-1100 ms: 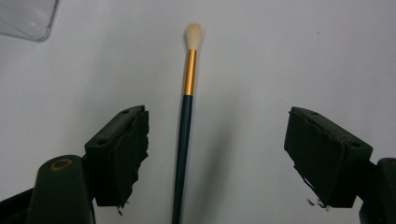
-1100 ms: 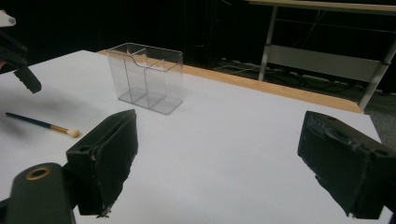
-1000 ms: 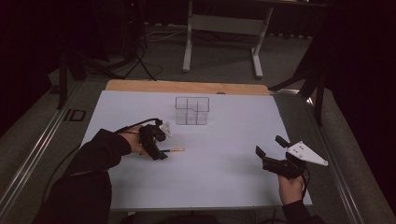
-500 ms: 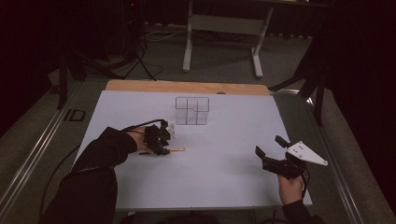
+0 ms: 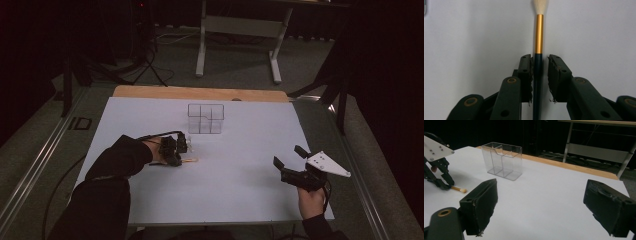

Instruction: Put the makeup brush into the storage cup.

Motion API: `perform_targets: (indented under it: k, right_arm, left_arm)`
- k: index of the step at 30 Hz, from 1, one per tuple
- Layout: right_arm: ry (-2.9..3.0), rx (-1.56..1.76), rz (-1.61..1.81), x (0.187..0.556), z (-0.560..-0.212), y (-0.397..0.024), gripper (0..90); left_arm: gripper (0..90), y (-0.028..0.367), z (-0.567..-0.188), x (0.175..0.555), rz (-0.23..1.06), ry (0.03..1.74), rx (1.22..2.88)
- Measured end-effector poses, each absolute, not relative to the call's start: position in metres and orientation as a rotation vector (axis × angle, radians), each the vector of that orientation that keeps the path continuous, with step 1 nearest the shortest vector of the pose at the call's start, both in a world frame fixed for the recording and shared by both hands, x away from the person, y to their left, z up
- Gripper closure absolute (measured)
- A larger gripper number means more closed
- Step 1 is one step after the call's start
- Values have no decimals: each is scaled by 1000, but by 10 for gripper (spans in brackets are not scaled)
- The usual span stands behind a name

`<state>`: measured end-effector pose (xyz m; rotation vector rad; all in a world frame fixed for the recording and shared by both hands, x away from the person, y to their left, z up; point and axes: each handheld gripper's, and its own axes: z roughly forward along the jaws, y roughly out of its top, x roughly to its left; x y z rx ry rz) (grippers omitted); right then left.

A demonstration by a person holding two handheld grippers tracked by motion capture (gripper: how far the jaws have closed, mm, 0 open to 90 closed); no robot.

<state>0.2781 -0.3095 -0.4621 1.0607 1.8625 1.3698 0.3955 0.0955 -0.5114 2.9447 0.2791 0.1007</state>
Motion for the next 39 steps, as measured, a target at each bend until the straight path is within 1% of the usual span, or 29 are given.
perform_targets:
  k: [1, 3, 6, 8, 11, 12, 18, 24, 25, 27, 28, 29, 30, 32, 33, 37, 38, 39]
  right_arm:
    - [1862, 1060, 1369, 278, -462, -310, 121]
    - [1861, 1061, 1369, 278, -462, -310, 121]
    - [1861, 1064, 1370, 278, -462, -310, 121]
    - [1861, 1066, 1368, 278, -462, -310, 121]
    - [1858, 1066, 1368, 278, -462, -310, 121]
    - [1858, 1066, 1367, 278, -462, -310, 121]
    - [1862, 1071, 1365, 278, -462, -310, 121]
    - [1858, 1068, 1367, 278, -462, -310, 121]
    - [1858, 1069, 1370, 278, -462, -310, 121]
    - [1857, 1070, 1367, 278, -462, -310, 121]
    - [1856, 1069, 1373, 278, -462, -310, 121]
    - [1855, 1070, 1375, 278, -462, -310, 121]
    - [1853, 1071, 1375, 278, -462, -310, 121]
    - [1856, 1063, 1382, 278, -462, -310, 121]
    - [1857, 1060, 1375, 279, -462, -310, 121]
    - [1853, 1062, 1387, 279, -462, -312, 120]
    - [1852, 1058, 1393, 279, -462, -312, 119]
    - [1852, 1055, 1385, 279, -462, -312, 119]
  left_arm:
    - [754, 95, -512, 396, 100, 280, 2948]
    - [822, 94, -512, 396, 80, 261, 2955]
    - [832, 95, -512, 396, 80, 274, 2951]
    - [833, 95, -512, 398, 52, 348, 2944]
    - [834, 95, -509, 396, 53, 364, 2931]
    - [835, 96, -507, 396, 67, 358, 2917]
    - [839, 106, -487, 396, 73, 455, 2794]
    - [840, 118, -469, 393, 55, 494, 2699]
    - [840, 120, -467, 392, 84, 485, 2691]
    - [840, 124, -462, 390, 76, 507, 2667]
    - [840, 126, -460, 389, 97, 515, 2658]
    - [840, 128, -459, 389, 75, 531, 2642]
    - [840, 130, -457, 387, 103, 522, 2639]
    - [840, 134, -453, 385, 89, 539, 2614]
    - [840, 136, -451, 383, 116, 545, 2601]
    - [840, 145, -444, 380, 119, 579, 2534]
    - [841, 147, -442, 379, 145, 580, 2522]
    - [841, 149, -439, 378, 132, 600, 2500]
